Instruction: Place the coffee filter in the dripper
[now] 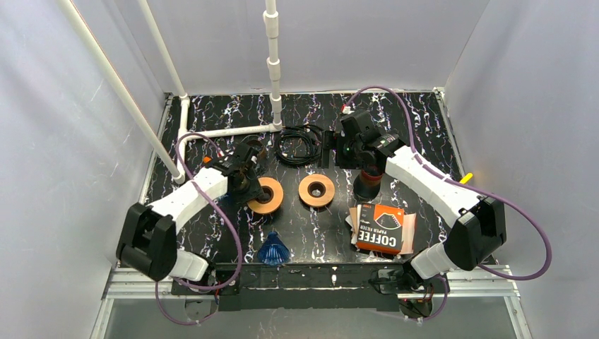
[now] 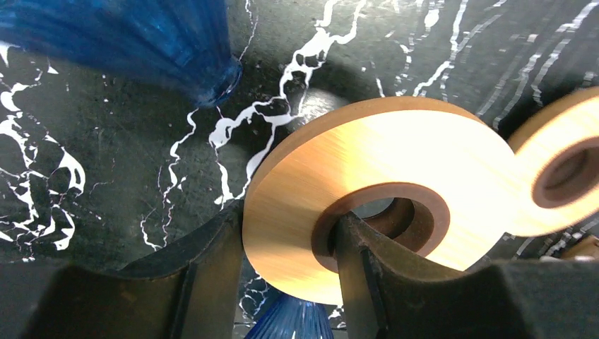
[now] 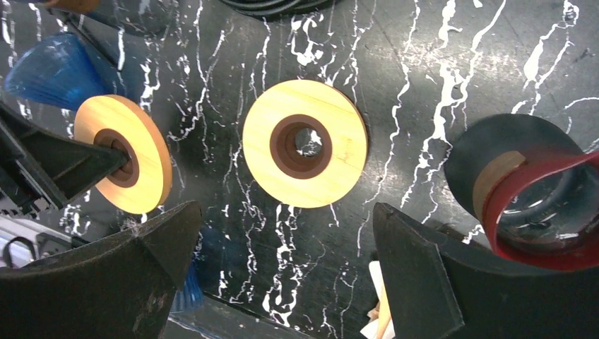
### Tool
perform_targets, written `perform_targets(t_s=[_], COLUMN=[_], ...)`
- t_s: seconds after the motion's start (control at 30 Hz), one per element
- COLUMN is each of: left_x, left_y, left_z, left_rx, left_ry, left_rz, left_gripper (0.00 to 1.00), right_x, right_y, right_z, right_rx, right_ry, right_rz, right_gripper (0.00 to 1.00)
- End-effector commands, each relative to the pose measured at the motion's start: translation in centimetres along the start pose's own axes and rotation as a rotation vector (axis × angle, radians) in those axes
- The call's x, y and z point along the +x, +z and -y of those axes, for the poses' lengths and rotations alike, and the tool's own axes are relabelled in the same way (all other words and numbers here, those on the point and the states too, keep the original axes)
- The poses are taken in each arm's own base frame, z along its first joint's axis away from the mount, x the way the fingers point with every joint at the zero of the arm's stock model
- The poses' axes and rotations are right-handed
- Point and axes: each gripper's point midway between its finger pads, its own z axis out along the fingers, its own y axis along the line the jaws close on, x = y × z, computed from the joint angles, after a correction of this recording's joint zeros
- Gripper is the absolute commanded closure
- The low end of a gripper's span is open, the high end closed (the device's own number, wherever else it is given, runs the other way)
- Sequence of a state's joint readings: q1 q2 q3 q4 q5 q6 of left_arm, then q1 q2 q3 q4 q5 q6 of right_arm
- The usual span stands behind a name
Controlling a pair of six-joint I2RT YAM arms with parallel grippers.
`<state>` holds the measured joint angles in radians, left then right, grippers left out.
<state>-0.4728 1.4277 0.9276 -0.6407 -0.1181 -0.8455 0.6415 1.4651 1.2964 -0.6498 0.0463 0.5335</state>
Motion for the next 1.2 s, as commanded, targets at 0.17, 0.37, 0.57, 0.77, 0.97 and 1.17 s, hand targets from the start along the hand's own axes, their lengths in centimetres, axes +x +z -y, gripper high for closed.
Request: perform_targets(t_s=[0.17, 0.37, 0.57, 0.77, 0.97, 1.17], left_x=[-1.0, -0.6, -0.8, -0.7, 1.0, 1.0], left_y=[-6.1, -9.9, -11.8, -12.5, -11.5, -11.5], left_z=[-0.2, -0.3, 0.3, 1.4, 3.2, 4.1], left_rx=[0.114, 0.216, 0.329, 0.391, 0.458, 0.478], left_ry=[0.014, 0.039, 0.016, -0.055, -0.094, -0.104], left_rz=[0.113, 0.155, 0.224, 0.204, 0.084, 0.05], left_gripper=[0.67, 0.68, 0.68, 0.69, 0.67, 0.67], right_x=[-3.0, -2.1, -1.4, -0.9, 0.2, 1.4], right_y=[-1.1, -1.2, -1.7, -2.7, -1.9, -1.3], right_z=[-3.9, -6.7, -9.2, -11.6, -13.0, -14.8], right_rx=[-0.146, -0.293, -0.451, -0.639, -0.705, -0.765], right_ry=[0.07, 0.173, 0.22, 0.253, 0.289, 0.273], right_rz=[0.064, -0.001, -0.05, -0.054, -0.125, -0.173], right_gripper=[0.0, 0.0, 0.0, 0.0, 0.0, 0.05])
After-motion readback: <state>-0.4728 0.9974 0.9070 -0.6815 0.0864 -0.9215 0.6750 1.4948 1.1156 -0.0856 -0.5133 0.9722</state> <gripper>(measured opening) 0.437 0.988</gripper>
